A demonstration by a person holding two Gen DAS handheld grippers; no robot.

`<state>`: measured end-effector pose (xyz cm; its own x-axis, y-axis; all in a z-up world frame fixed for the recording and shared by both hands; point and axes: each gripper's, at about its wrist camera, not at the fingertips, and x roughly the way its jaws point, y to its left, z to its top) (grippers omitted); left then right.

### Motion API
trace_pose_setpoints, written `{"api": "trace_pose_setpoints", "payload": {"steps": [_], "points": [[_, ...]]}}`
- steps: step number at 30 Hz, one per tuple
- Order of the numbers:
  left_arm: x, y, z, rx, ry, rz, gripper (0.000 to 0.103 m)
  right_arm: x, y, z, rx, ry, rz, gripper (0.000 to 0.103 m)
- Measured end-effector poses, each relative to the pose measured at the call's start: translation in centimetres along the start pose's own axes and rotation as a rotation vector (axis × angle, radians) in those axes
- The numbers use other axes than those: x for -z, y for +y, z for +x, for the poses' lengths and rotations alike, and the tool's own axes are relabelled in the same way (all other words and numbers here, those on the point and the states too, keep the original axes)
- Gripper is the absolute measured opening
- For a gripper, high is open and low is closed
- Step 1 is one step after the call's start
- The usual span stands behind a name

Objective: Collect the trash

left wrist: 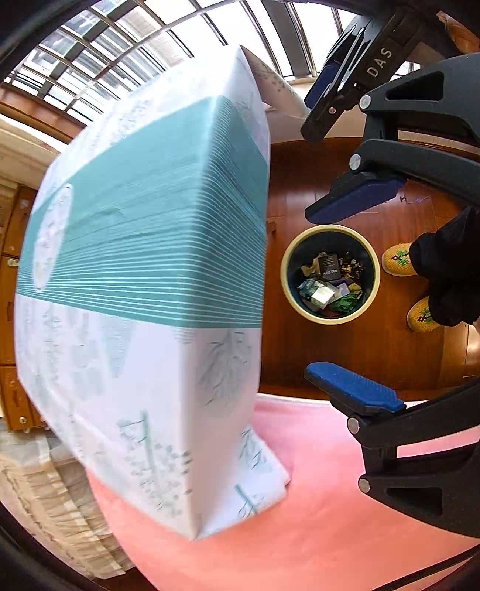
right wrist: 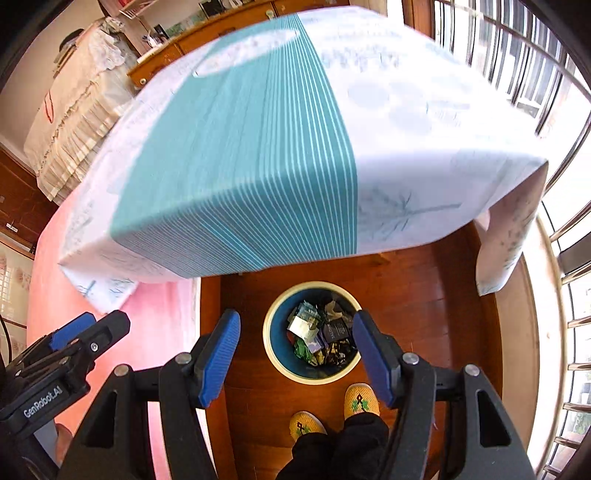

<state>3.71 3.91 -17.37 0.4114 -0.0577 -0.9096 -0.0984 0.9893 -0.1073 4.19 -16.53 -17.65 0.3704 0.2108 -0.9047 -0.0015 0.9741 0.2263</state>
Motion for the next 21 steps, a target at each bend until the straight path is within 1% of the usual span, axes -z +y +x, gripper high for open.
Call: {"api": "trace_pose_setpoints", "payload": {"steps": [5,8,12,16,21], "points": [[-1.6,-0.4,-4.6,-0.016,-0.047,-0.015,0.076,-1.3,0.8,-4.6,-0.005,-0.031,-0.006,0.064],[-2.4,-0.9,-7.7,-0.028,-0.083,-0.017,0.076,-2.3,1.7,-7.3,0.001,-0.050,-0.032,0.064],[-3.0,-1.4,-11.2,-0.037,-0.132,-0.015,0.076,-3.7,2.7,-11.1,-0.011,-0.086,-0.063,0.064],[-3.4,-1.8,-13.8,-0.037,-0.158,-0.022,0.076,-4.4,3.4,-13.7,-0.020,-0.114,-0.076,0.064],[-3.3,-2.7,-15.8,-0.034,-0.176,-0.024,0.076,-4.8,4.1,-15.3,-0.027,-0.135,-0.094,0.064]]}}
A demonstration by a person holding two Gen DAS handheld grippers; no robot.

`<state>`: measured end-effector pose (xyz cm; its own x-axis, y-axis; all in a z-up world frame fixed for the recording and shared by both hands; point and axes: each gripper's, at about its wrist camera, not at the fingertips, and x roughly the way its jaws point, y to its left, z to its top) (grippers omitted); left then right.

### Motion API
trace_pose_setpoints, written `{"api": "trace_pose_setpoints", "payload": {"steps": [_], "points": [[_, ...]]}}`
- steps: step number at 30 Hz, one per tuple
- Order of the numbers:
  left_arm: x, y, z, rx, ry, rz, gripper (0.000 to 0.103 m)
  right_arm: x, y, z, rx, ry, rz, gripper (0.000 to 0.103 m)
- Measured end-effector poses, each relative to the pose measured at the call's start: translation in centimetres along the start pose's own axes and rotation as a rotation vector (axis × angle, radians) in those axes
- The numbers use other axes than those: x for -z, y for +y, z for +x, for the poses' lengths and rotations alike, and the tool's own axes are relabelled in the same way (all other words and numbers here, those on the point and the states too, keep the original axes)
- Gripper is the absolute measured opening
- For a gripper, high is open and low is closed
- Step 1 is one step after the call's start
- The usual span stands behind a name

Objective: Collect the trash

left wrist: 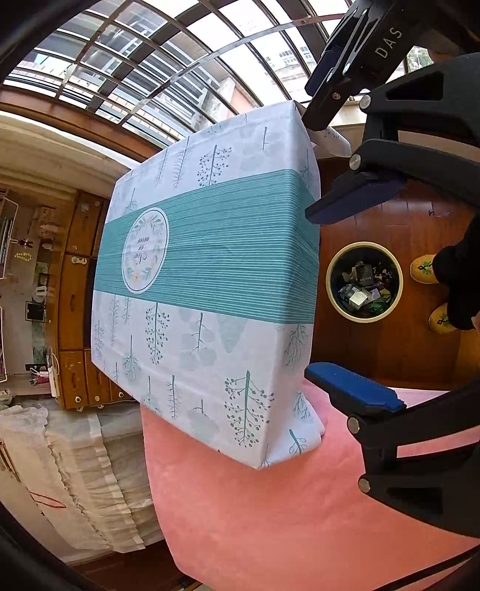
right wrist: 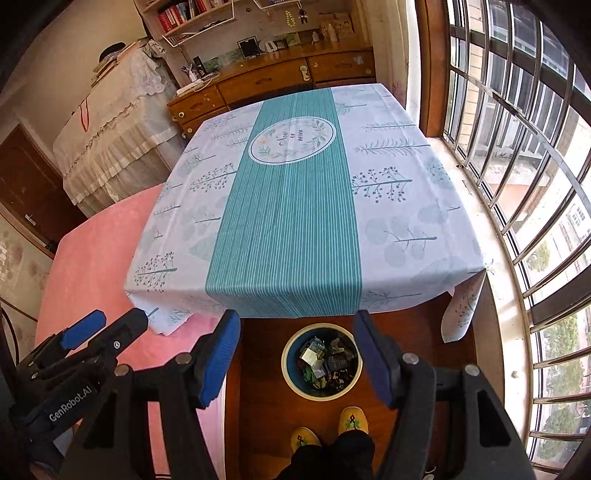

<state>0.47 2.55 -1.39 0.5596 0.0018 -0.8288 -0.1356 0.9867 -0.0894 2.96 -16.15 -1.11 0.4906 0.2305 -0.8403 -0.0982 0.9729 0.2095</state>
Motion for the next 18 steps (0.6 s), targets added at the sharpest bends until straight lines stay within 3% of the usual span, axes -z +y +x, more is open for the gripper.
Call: {"api": "trace_pose_setpoints", "payload": {"steps": [18], "points": [[-0.5,-1.1,-2.1,-0.034,-0.044,0.011,0.076,-0.7,1.1,-1.3,-0.008,-0.021,-0.051,0.064]]}}
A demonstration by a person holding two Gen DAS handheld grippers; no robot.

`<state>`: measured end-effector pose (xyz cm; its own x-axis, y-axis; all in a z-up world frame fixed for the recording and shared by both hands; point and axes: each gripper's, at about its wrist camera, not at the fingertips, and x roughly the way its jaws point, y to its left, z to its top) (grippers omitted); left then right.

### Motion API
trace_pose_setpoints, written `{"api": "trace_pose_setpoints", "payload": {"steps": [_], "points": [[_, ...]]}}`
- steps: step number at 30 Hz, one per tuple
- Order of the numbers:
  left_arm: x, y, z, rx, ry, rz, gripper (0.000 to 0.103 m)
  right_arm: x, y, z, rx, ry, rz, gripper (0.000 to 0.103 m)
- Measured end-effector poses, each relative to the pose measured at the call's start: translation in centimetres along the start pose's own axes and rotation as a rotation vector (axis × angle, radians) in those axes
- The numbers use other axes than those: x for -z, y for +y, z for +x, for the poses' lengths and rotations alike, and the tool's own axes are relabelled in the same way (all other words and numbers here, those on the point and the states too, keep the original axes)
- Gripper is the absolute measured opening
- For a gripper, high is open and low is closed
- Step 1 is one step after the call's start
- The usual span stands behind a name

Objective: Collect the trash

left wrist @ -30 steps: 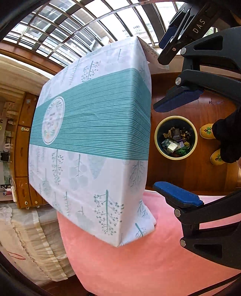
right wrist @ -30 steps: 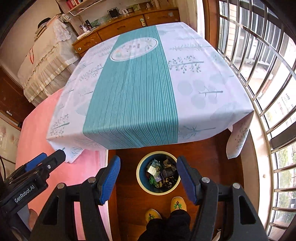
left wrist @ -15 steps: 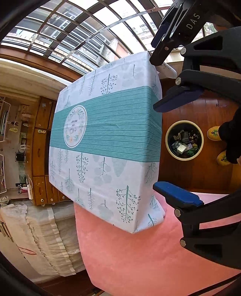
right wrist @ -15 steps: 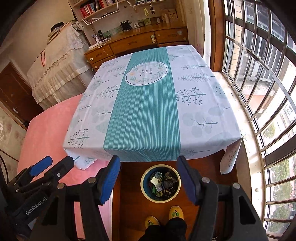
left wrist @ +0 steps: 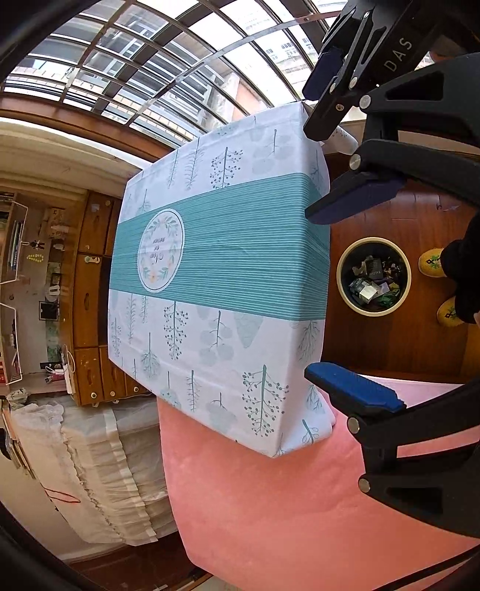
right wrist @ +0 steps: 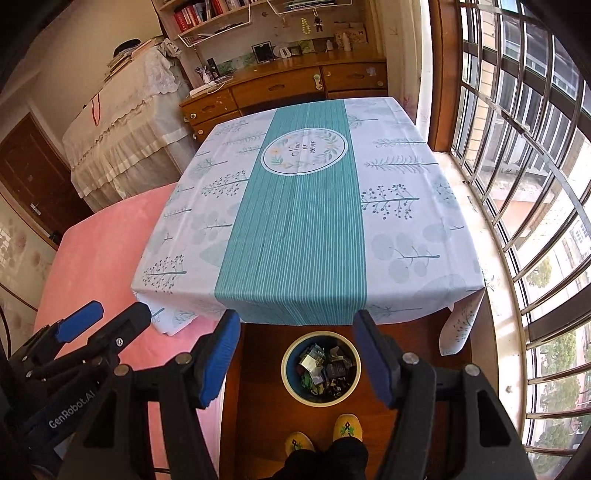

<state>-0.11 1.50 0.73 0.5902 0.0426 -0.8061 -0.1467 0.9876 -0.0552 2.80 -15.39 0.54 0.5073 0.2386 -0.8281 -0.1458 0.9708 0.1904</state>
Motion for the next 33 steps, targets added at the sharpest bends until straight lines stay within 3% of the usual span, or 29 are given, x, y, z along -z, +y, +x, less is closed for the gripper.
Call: {"api": "trace_pose_setpoints", "payload": {"steps": [33], "points": [[-0.37,-0.78,0.25,-0.003,0.008,0.005,0.076,-0.31,0.24,0.14,-0.005,0.002,-0.028,0.064]]}}
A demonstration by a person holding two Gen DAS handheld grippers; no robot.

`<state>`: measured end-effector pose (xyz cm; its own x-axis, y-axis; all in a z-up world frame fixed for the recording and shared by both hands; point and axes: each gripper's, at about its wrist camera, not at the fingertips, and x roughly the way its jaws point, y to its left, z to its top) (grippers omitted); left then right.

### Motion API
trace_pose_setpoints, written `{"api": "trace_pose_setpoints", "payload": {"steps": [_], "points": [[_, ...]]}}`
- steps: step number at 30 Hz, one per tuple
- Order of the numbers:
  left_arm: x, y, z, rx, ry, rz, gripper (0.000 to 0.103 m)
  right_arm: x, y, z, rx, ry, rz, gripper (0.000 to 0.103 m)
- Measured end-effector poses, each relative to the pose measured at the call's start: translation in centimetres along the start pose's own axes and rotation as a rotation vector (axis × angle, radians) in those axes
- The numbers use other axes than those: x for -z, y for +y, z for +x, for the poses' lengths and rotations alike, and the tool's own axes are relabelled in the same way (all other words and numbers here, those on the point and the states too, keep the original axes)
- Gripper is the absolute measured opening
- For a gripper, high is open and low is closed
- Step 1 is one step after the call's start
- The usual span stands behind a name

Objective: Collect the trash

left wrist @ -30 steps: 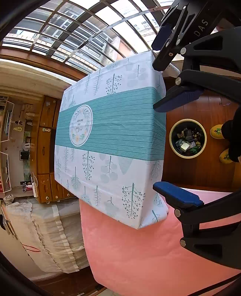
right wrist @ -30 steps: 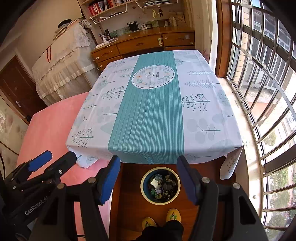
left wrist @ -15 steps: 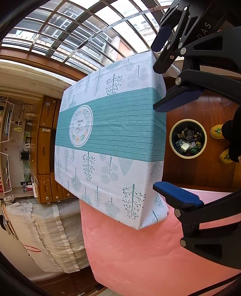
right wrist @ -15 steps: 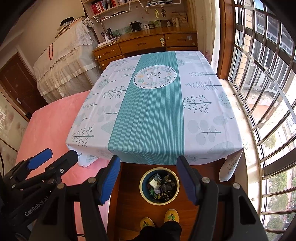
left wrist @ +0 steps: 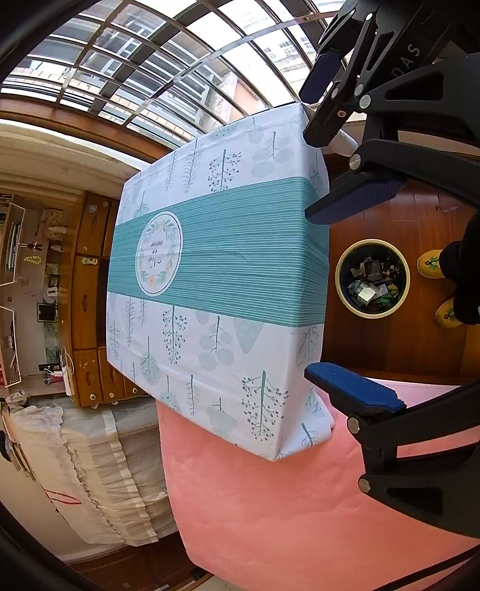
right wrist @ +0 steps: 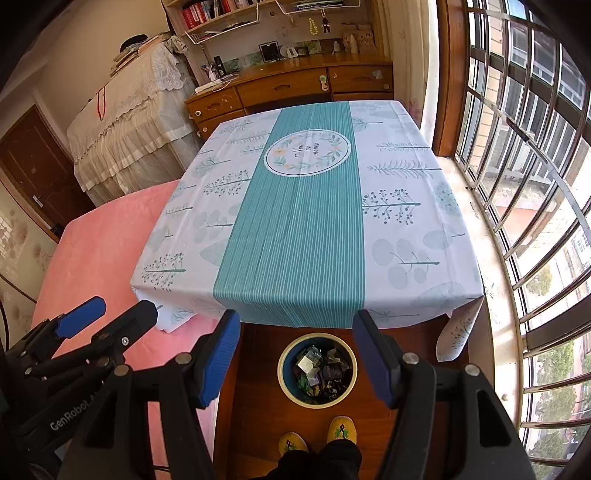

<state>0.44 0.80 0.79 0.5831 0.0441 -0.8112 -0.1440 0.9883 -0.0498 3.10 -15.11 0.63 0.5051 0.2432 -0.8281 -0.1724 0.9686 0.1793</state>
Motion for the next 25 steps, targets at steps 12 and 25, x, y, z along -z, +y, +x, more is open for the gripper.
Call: {"api": "trace_pose_setpoints", "payload": {"steps": [12,25], "points": [[0.46,-0.18,0.30,-0.007,0.010,-0.004,0.076,-0.03,-0.29,0.12,-0.009,0.006,0.000,0.064],[0.77,-0.27,0.16,-0.012,0.017,-0.011,0.076,0.12,-0.39,0.23,-0.016,0.009,-0.002,0.064]]}}
